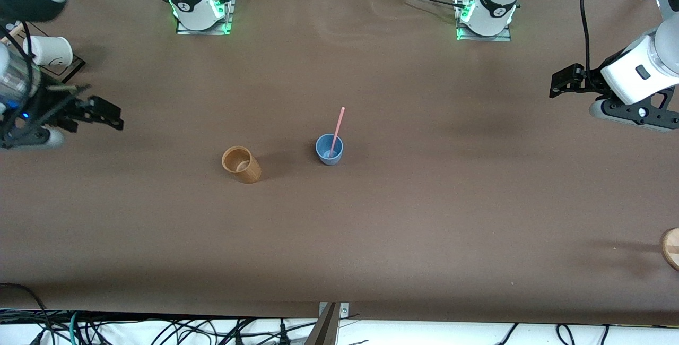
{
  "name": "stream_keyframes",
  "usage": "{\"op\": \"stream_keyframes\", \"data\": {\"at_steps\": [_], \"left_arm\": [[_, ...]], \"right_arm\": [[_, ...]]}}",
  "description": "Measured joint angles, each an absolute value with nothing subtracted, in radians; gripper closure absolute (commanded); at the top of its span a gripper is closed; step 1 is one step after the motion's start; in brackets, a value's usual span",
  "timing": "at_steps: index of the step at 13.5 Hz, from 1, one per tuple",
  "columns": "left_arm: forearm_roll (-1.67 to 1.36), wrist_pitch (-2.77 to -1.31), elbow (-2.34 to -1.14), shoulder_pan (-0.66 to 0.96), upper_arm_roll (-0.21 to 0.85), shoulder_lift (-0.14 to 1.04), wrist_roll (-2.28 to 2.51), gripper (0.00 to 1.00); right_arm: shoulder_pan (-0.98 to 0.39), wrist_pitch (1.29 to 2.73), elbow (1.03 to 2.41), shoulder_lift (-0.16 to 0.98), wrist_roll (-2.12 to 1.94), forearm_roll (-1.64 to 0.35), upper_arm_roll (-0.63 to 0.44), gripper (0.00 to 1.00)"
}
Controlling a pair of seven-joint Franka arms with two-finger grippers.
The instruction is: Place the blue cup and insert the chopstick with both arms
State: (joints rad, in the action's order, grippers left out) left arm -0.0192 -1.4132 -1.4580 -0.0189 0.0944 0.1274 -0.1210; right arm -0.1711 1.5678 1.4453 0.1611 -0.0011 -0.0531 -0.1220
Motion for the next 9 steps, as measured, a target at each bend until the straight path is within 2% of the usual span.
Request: {"op": "stream_keyframes", "data": {"at_steps": [2, 4, 9], "left_arm": [[-0.019, -1.413, -1.458, -0.019, 0.094, 0.128, -0.121, 0.0], [-0.019, -1.413, -1.458, -0.019, 0.094, 0.128, -0.121, 0.0], [-0.019, -1.413, -1.458, -0.019, 0.094, 0.127, -0.121, 0.0]], "right_arm": [[-0.095, 1.571, 1.553, 0.083, -0.006, -0.018, -0.036, 0.0], [-0.07, 1.593, 1.624, 0.038, -0.006, -0.009, -0.006, 0.0], [-0.064, 1.608, 1.647, 0.033, -0.006, -0.008, 0.001, 0.0]]}}
